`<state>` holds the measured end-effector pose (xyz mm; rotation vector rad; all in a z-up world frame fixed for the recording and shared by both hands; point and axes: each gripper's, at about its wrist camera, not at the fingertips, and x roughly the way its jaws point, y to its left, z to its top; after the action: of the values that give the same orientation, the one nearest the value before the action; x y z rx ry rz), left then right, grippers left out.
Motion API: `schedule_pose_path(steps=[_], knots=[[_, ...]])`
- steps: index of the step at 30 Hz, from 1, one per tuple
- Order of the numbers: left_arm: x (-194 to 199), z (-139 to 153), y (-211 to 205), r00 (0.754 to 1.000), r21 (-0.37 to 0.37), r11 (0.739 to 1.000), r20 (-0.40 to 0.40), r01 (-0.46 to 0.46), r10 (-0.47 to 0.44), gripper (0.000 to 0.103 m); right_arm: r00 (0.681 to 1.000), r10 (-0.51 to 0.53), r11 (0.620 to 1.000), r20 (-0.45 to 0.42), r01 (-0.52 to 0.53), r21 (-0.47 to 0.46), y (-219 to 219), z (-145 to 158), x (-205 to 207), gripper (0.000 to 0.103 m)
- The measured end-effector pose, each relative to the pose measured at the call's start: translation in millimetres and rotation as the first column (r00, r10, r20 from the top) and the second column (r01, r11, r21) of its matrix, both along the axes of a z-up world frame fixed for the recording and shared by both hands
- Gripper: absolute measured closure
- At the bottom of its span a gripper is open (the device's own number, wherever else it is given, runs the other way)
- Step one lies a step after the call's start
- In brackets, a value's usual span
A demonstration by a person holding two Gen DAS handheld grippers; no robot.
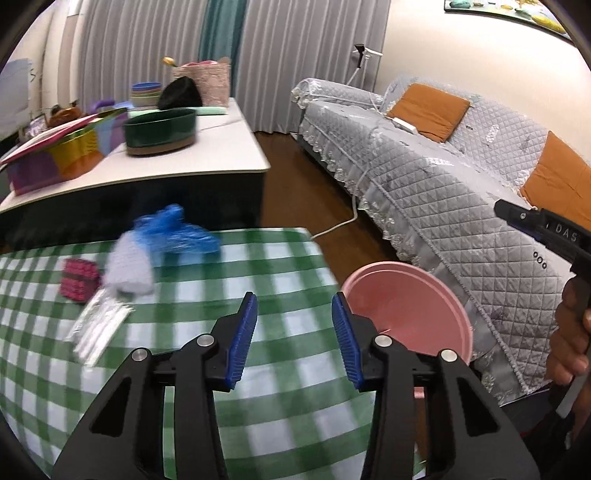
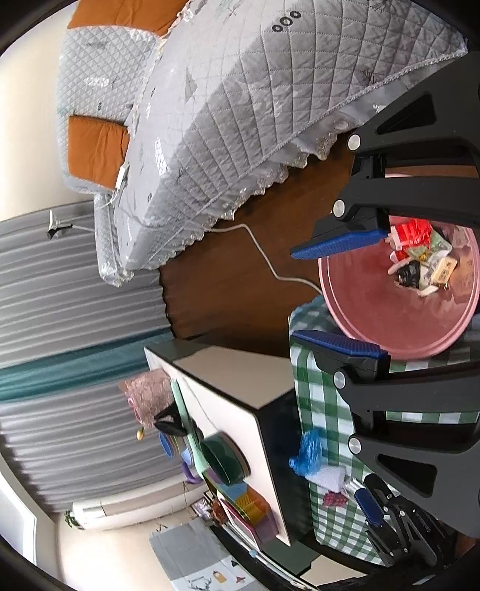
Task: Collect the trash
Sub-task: 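Move both open grippers back over the table trash, then grasp the clear plastic straw pack with the left gripper while the right gripper grasps the blue plastic bag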
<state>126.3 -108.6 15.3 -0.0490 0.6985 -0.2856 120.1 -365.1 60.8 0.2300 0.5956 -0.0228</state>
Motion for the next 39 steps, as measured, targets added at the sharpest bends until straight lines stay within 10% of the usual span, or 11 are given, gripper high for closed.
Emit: schedule_pose_path(steps=[15, 39], knots=[[1.4, -35.0, 142.9, 0.96, 0.005, 0.96, -0.01, -0.279, 0.279, 0.068, 0.984, 0.178, 0.984, 0.009, -0.178, -0.003, 98.0, -13.1, 17.6, 0.065], [41.8, -80.1, 197.3, 0.914, -0.042, 0.925, -0.173, -0.378, 0.366, 0.058, 0.937, 0.341, 0.94, -0.076, -0.342, 0.004, 182.5, -73.1, 76.9, 0.065]])
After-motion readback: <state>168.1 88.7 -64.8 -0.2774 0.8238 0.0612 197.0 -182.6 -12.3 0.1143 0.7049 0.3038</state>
